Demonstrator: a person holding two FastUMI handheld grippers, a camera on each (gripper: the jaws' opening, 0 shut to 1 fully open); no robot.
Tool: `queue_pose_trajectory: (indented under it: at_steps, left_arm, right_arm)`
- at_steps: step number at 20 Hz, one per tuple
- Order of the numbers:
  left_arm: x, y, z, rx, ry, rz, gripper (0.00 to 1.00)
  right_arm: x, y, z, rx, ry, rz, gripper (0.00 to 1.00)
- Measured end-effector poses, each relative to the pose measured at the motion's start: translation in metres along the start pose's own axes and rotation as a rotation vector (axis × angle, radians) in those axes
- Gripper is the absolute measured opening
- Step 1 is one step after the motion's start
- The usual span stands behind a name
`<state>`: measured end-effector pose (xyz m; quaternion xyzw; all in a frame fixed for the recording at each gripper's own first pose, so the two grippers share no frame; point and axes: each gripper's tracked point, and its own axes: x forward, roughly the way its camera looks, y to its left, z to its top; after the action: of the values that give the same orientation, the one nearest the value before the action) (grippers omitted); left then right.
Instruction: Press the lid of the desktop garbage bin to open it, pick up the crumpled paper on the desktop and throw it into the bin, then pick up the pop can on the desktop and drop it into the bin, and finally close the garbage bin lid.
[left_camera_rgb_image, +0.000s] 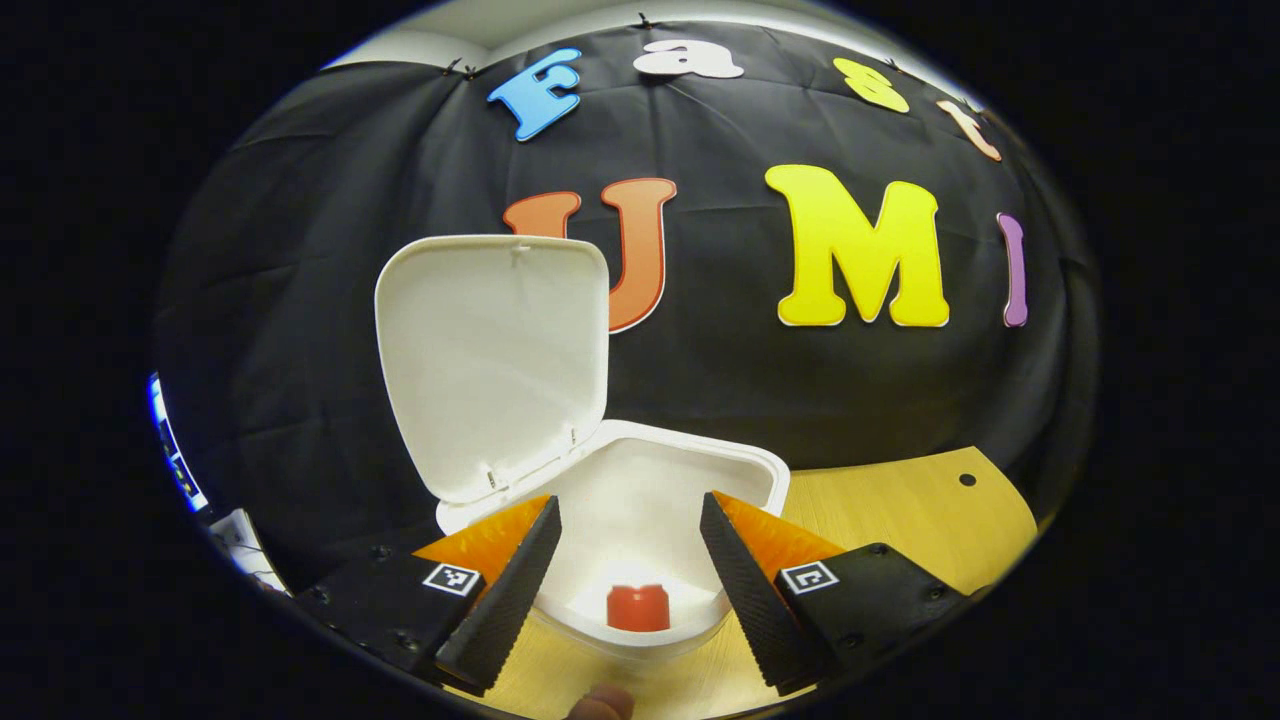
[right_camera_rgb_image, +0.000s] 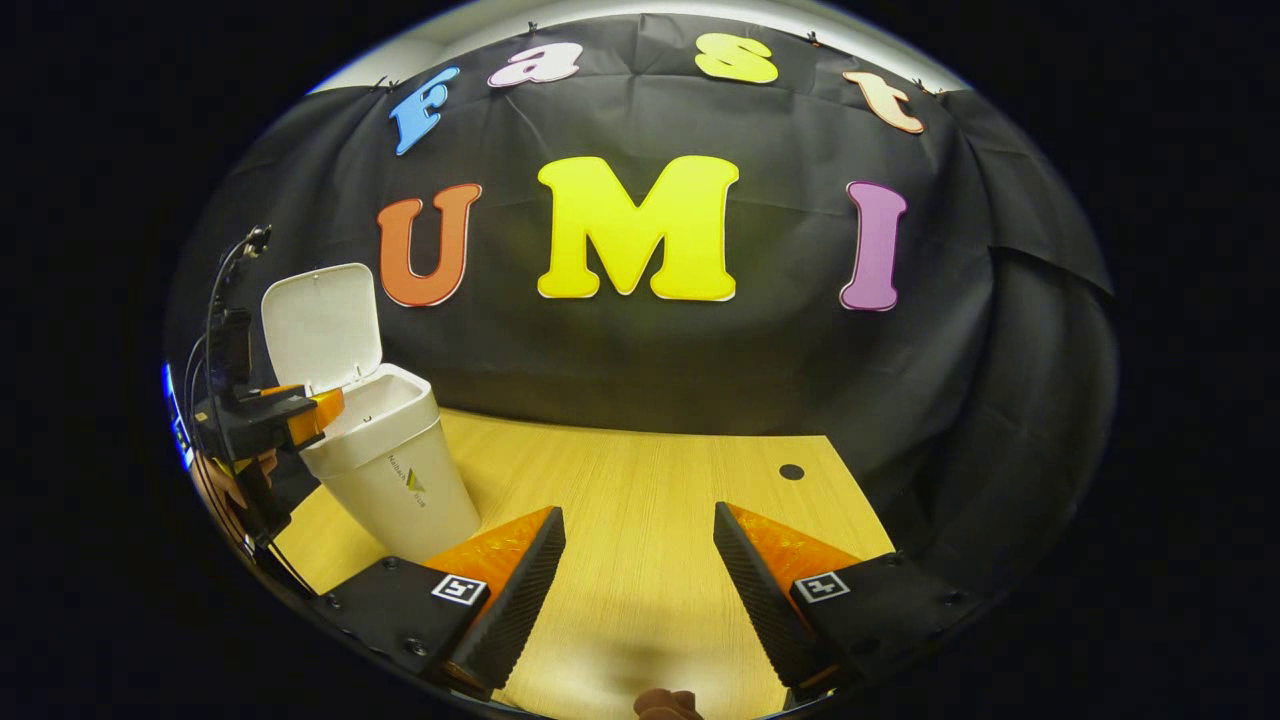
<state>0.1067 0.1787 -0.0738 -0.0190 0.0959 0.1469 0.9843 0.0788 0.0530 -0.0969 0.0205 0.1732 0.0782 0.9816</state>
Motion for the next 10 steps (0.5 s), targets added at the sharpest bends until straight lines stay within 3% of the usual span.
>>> queue_pose_trajectory:
  at_steps: [3,10]
  left_arm:
    - [-0.005,0.004,0.042,0.058,-0.066,0.036,0.93]
    - [0.007,0.026,0.155,0.059,-0.216,0.139,0.96]
  right_arm:
    - [0.004,0.001,-0.002,0.001,0.001,0.004,0.95]
    - [0.016,-0.013,-0.001,0.036,0.013,-0.007,0.95]
